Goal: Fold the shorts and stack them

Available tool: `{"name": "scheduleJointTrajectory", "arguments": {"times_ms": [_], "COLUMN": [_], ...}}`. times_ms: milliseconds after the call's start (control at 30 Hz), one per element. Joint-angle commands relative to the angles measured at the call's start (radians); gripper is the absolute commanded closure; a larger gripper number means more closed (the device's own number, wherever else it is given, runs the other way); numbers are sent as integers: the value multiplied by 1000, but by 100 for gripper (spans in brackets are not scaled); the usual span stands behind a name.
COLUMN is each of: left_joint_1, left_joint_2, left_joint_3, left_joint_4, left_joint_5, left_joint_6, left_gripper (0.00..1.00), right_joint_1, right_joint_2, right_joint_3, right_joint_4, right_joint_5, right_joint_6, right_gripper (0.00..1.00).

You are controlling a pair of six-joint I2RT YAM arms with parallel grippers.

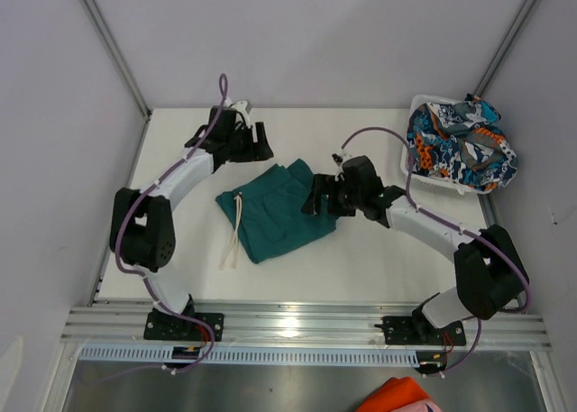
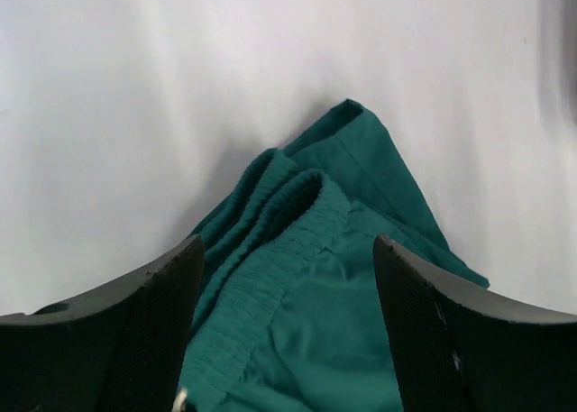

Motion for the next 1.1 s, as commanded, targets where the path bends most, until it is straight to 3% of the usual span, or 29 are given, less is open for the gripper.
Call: {"name": "scheduleJointTrajectory", "arguments": {"times_ms": [0,67,100,233,433,533,667,1067], "left_joint_1": [5,2,-4,-11,-12,-12,-12,-12], "left_joint_2": [-187,-264,-305,-538,-742,-798,-816,-654], "left_joint_3": [-66,-191,-329,-539,-737,-821,-887,-929], "left_joint_4": [-49,-1,23,66,14,44,101,259], "left_joint_5": [-134,-165,-162,-166,-191,-195,-192,-126], "left_joint_6": [-137,-226,-252,-318,-352,-381,-415,-447], "left_gripper": [22,23,23,22,19,18,10,9], "right_joint_1": [-58,-58,-62,-99,-148,-197,-210,-207], "right_joint_2": [83,138,160,291,405,446,486,539], "right_joint_3": [163,234,272,351,397,385,388,353], "right_joint_4": [-105,-147,-150,-156,-144,-80,-48,17], "right_joint_5": [-56,-20,-13,-39,-91,-237,-297,-336], "right_joint_6": [-105,-171,-188,-242,-265,-257,-271,-240], "right_gripper": [3,3,3,3,3,4,3,5]}}
